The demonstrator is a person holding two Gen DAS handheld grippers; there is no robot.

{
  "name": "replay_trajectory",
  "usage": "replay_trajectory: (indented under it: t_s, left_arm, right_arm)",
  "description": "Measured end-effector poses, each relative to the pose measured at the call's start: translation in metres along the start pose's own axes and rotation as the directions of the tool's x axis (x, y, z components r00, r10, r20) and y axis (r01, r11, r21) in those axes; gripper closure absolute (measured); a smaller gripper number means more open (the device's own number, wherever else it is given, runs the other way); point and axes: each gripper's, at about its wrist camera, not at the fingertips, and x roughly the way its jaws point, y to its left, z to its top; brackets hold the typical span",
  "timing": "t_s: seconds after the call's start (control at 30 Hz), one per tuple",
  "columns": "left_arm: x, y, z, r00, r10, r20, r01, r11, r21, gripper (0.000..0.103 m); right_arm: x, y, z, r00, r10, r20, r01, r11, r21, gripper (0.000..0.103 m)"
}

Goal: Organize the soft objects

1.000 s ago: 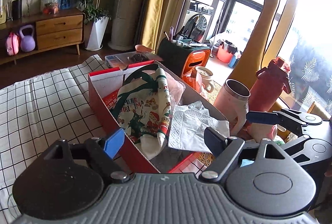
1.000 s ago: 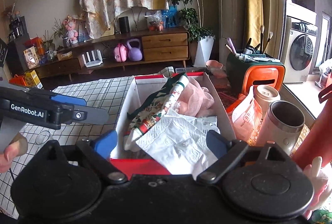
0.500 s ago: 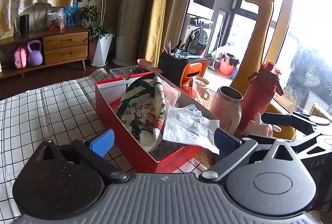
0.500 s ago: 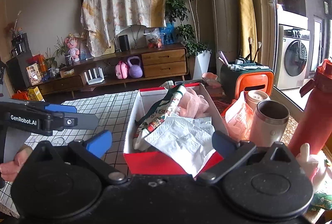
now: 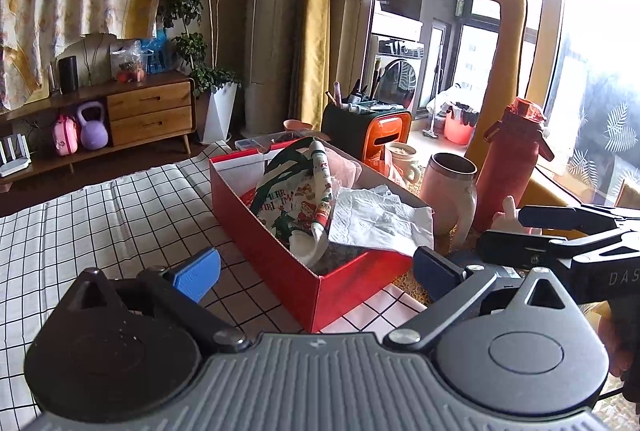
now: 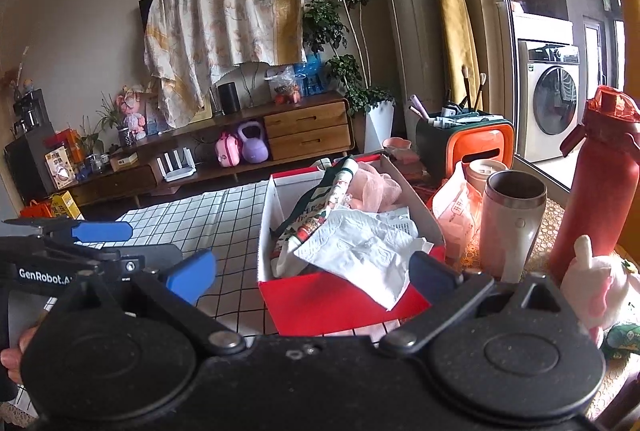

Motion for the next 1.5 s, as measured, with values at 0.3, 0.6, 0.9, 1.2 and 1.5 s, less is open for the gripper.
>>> replay_trajectory:
  t_s: [0.3, 0.6, 0.9, 1.2, 1.5]
  left_arm:
    - [-0.009, 0.007, -0.009, 1.0, -0.014, -0.005, 0.013, 0.999, -0.036, 0.0]
    - [-0.016, 0.009, -0.01, 1.0, -0.011, 0.009, 0.011, 0.999, -0.045, 0.0]
    - [-0.019, 0.011, -0.01, 1.0, -0.013, 0.021, 0.015, 0.998, -0.053, 0.0]
    - [-0.02, 0.012, -0.01, 0.999, -0.02, 0.028, 0.021, 0.998, -0.057, 0.0]
    - [-0.023, 0.011, -0.009, 0.999, -0.028, 0.031, 0.03, 0.998, -0.06, 0.0]
  right_arm:
    - [-0.005, 0.009, -0.008, 1.0, -0.018, 0.003, 0.018, 1.0, -0.009, 0.0]
    - [-0.008, 0.012, -0.008, 1.0, -0.028, 0.013, 0.028, 1.0, -0.01, 0.0]
    - [-0.01, 0.016, -0.007, 0.999, -0.028, 0.02, 0.028, 0.999, -0.017, 0.0]
    - [-0.012, 0.018, -0.007, 1.0, -0.024, 0.019, 0.025, 1.0, -0.016, 0.0]
    - [-0.011, 0.019, -0.007, 1.0, -0.023, 0.015, 0.023, 1.0, -0.018, 0.0]
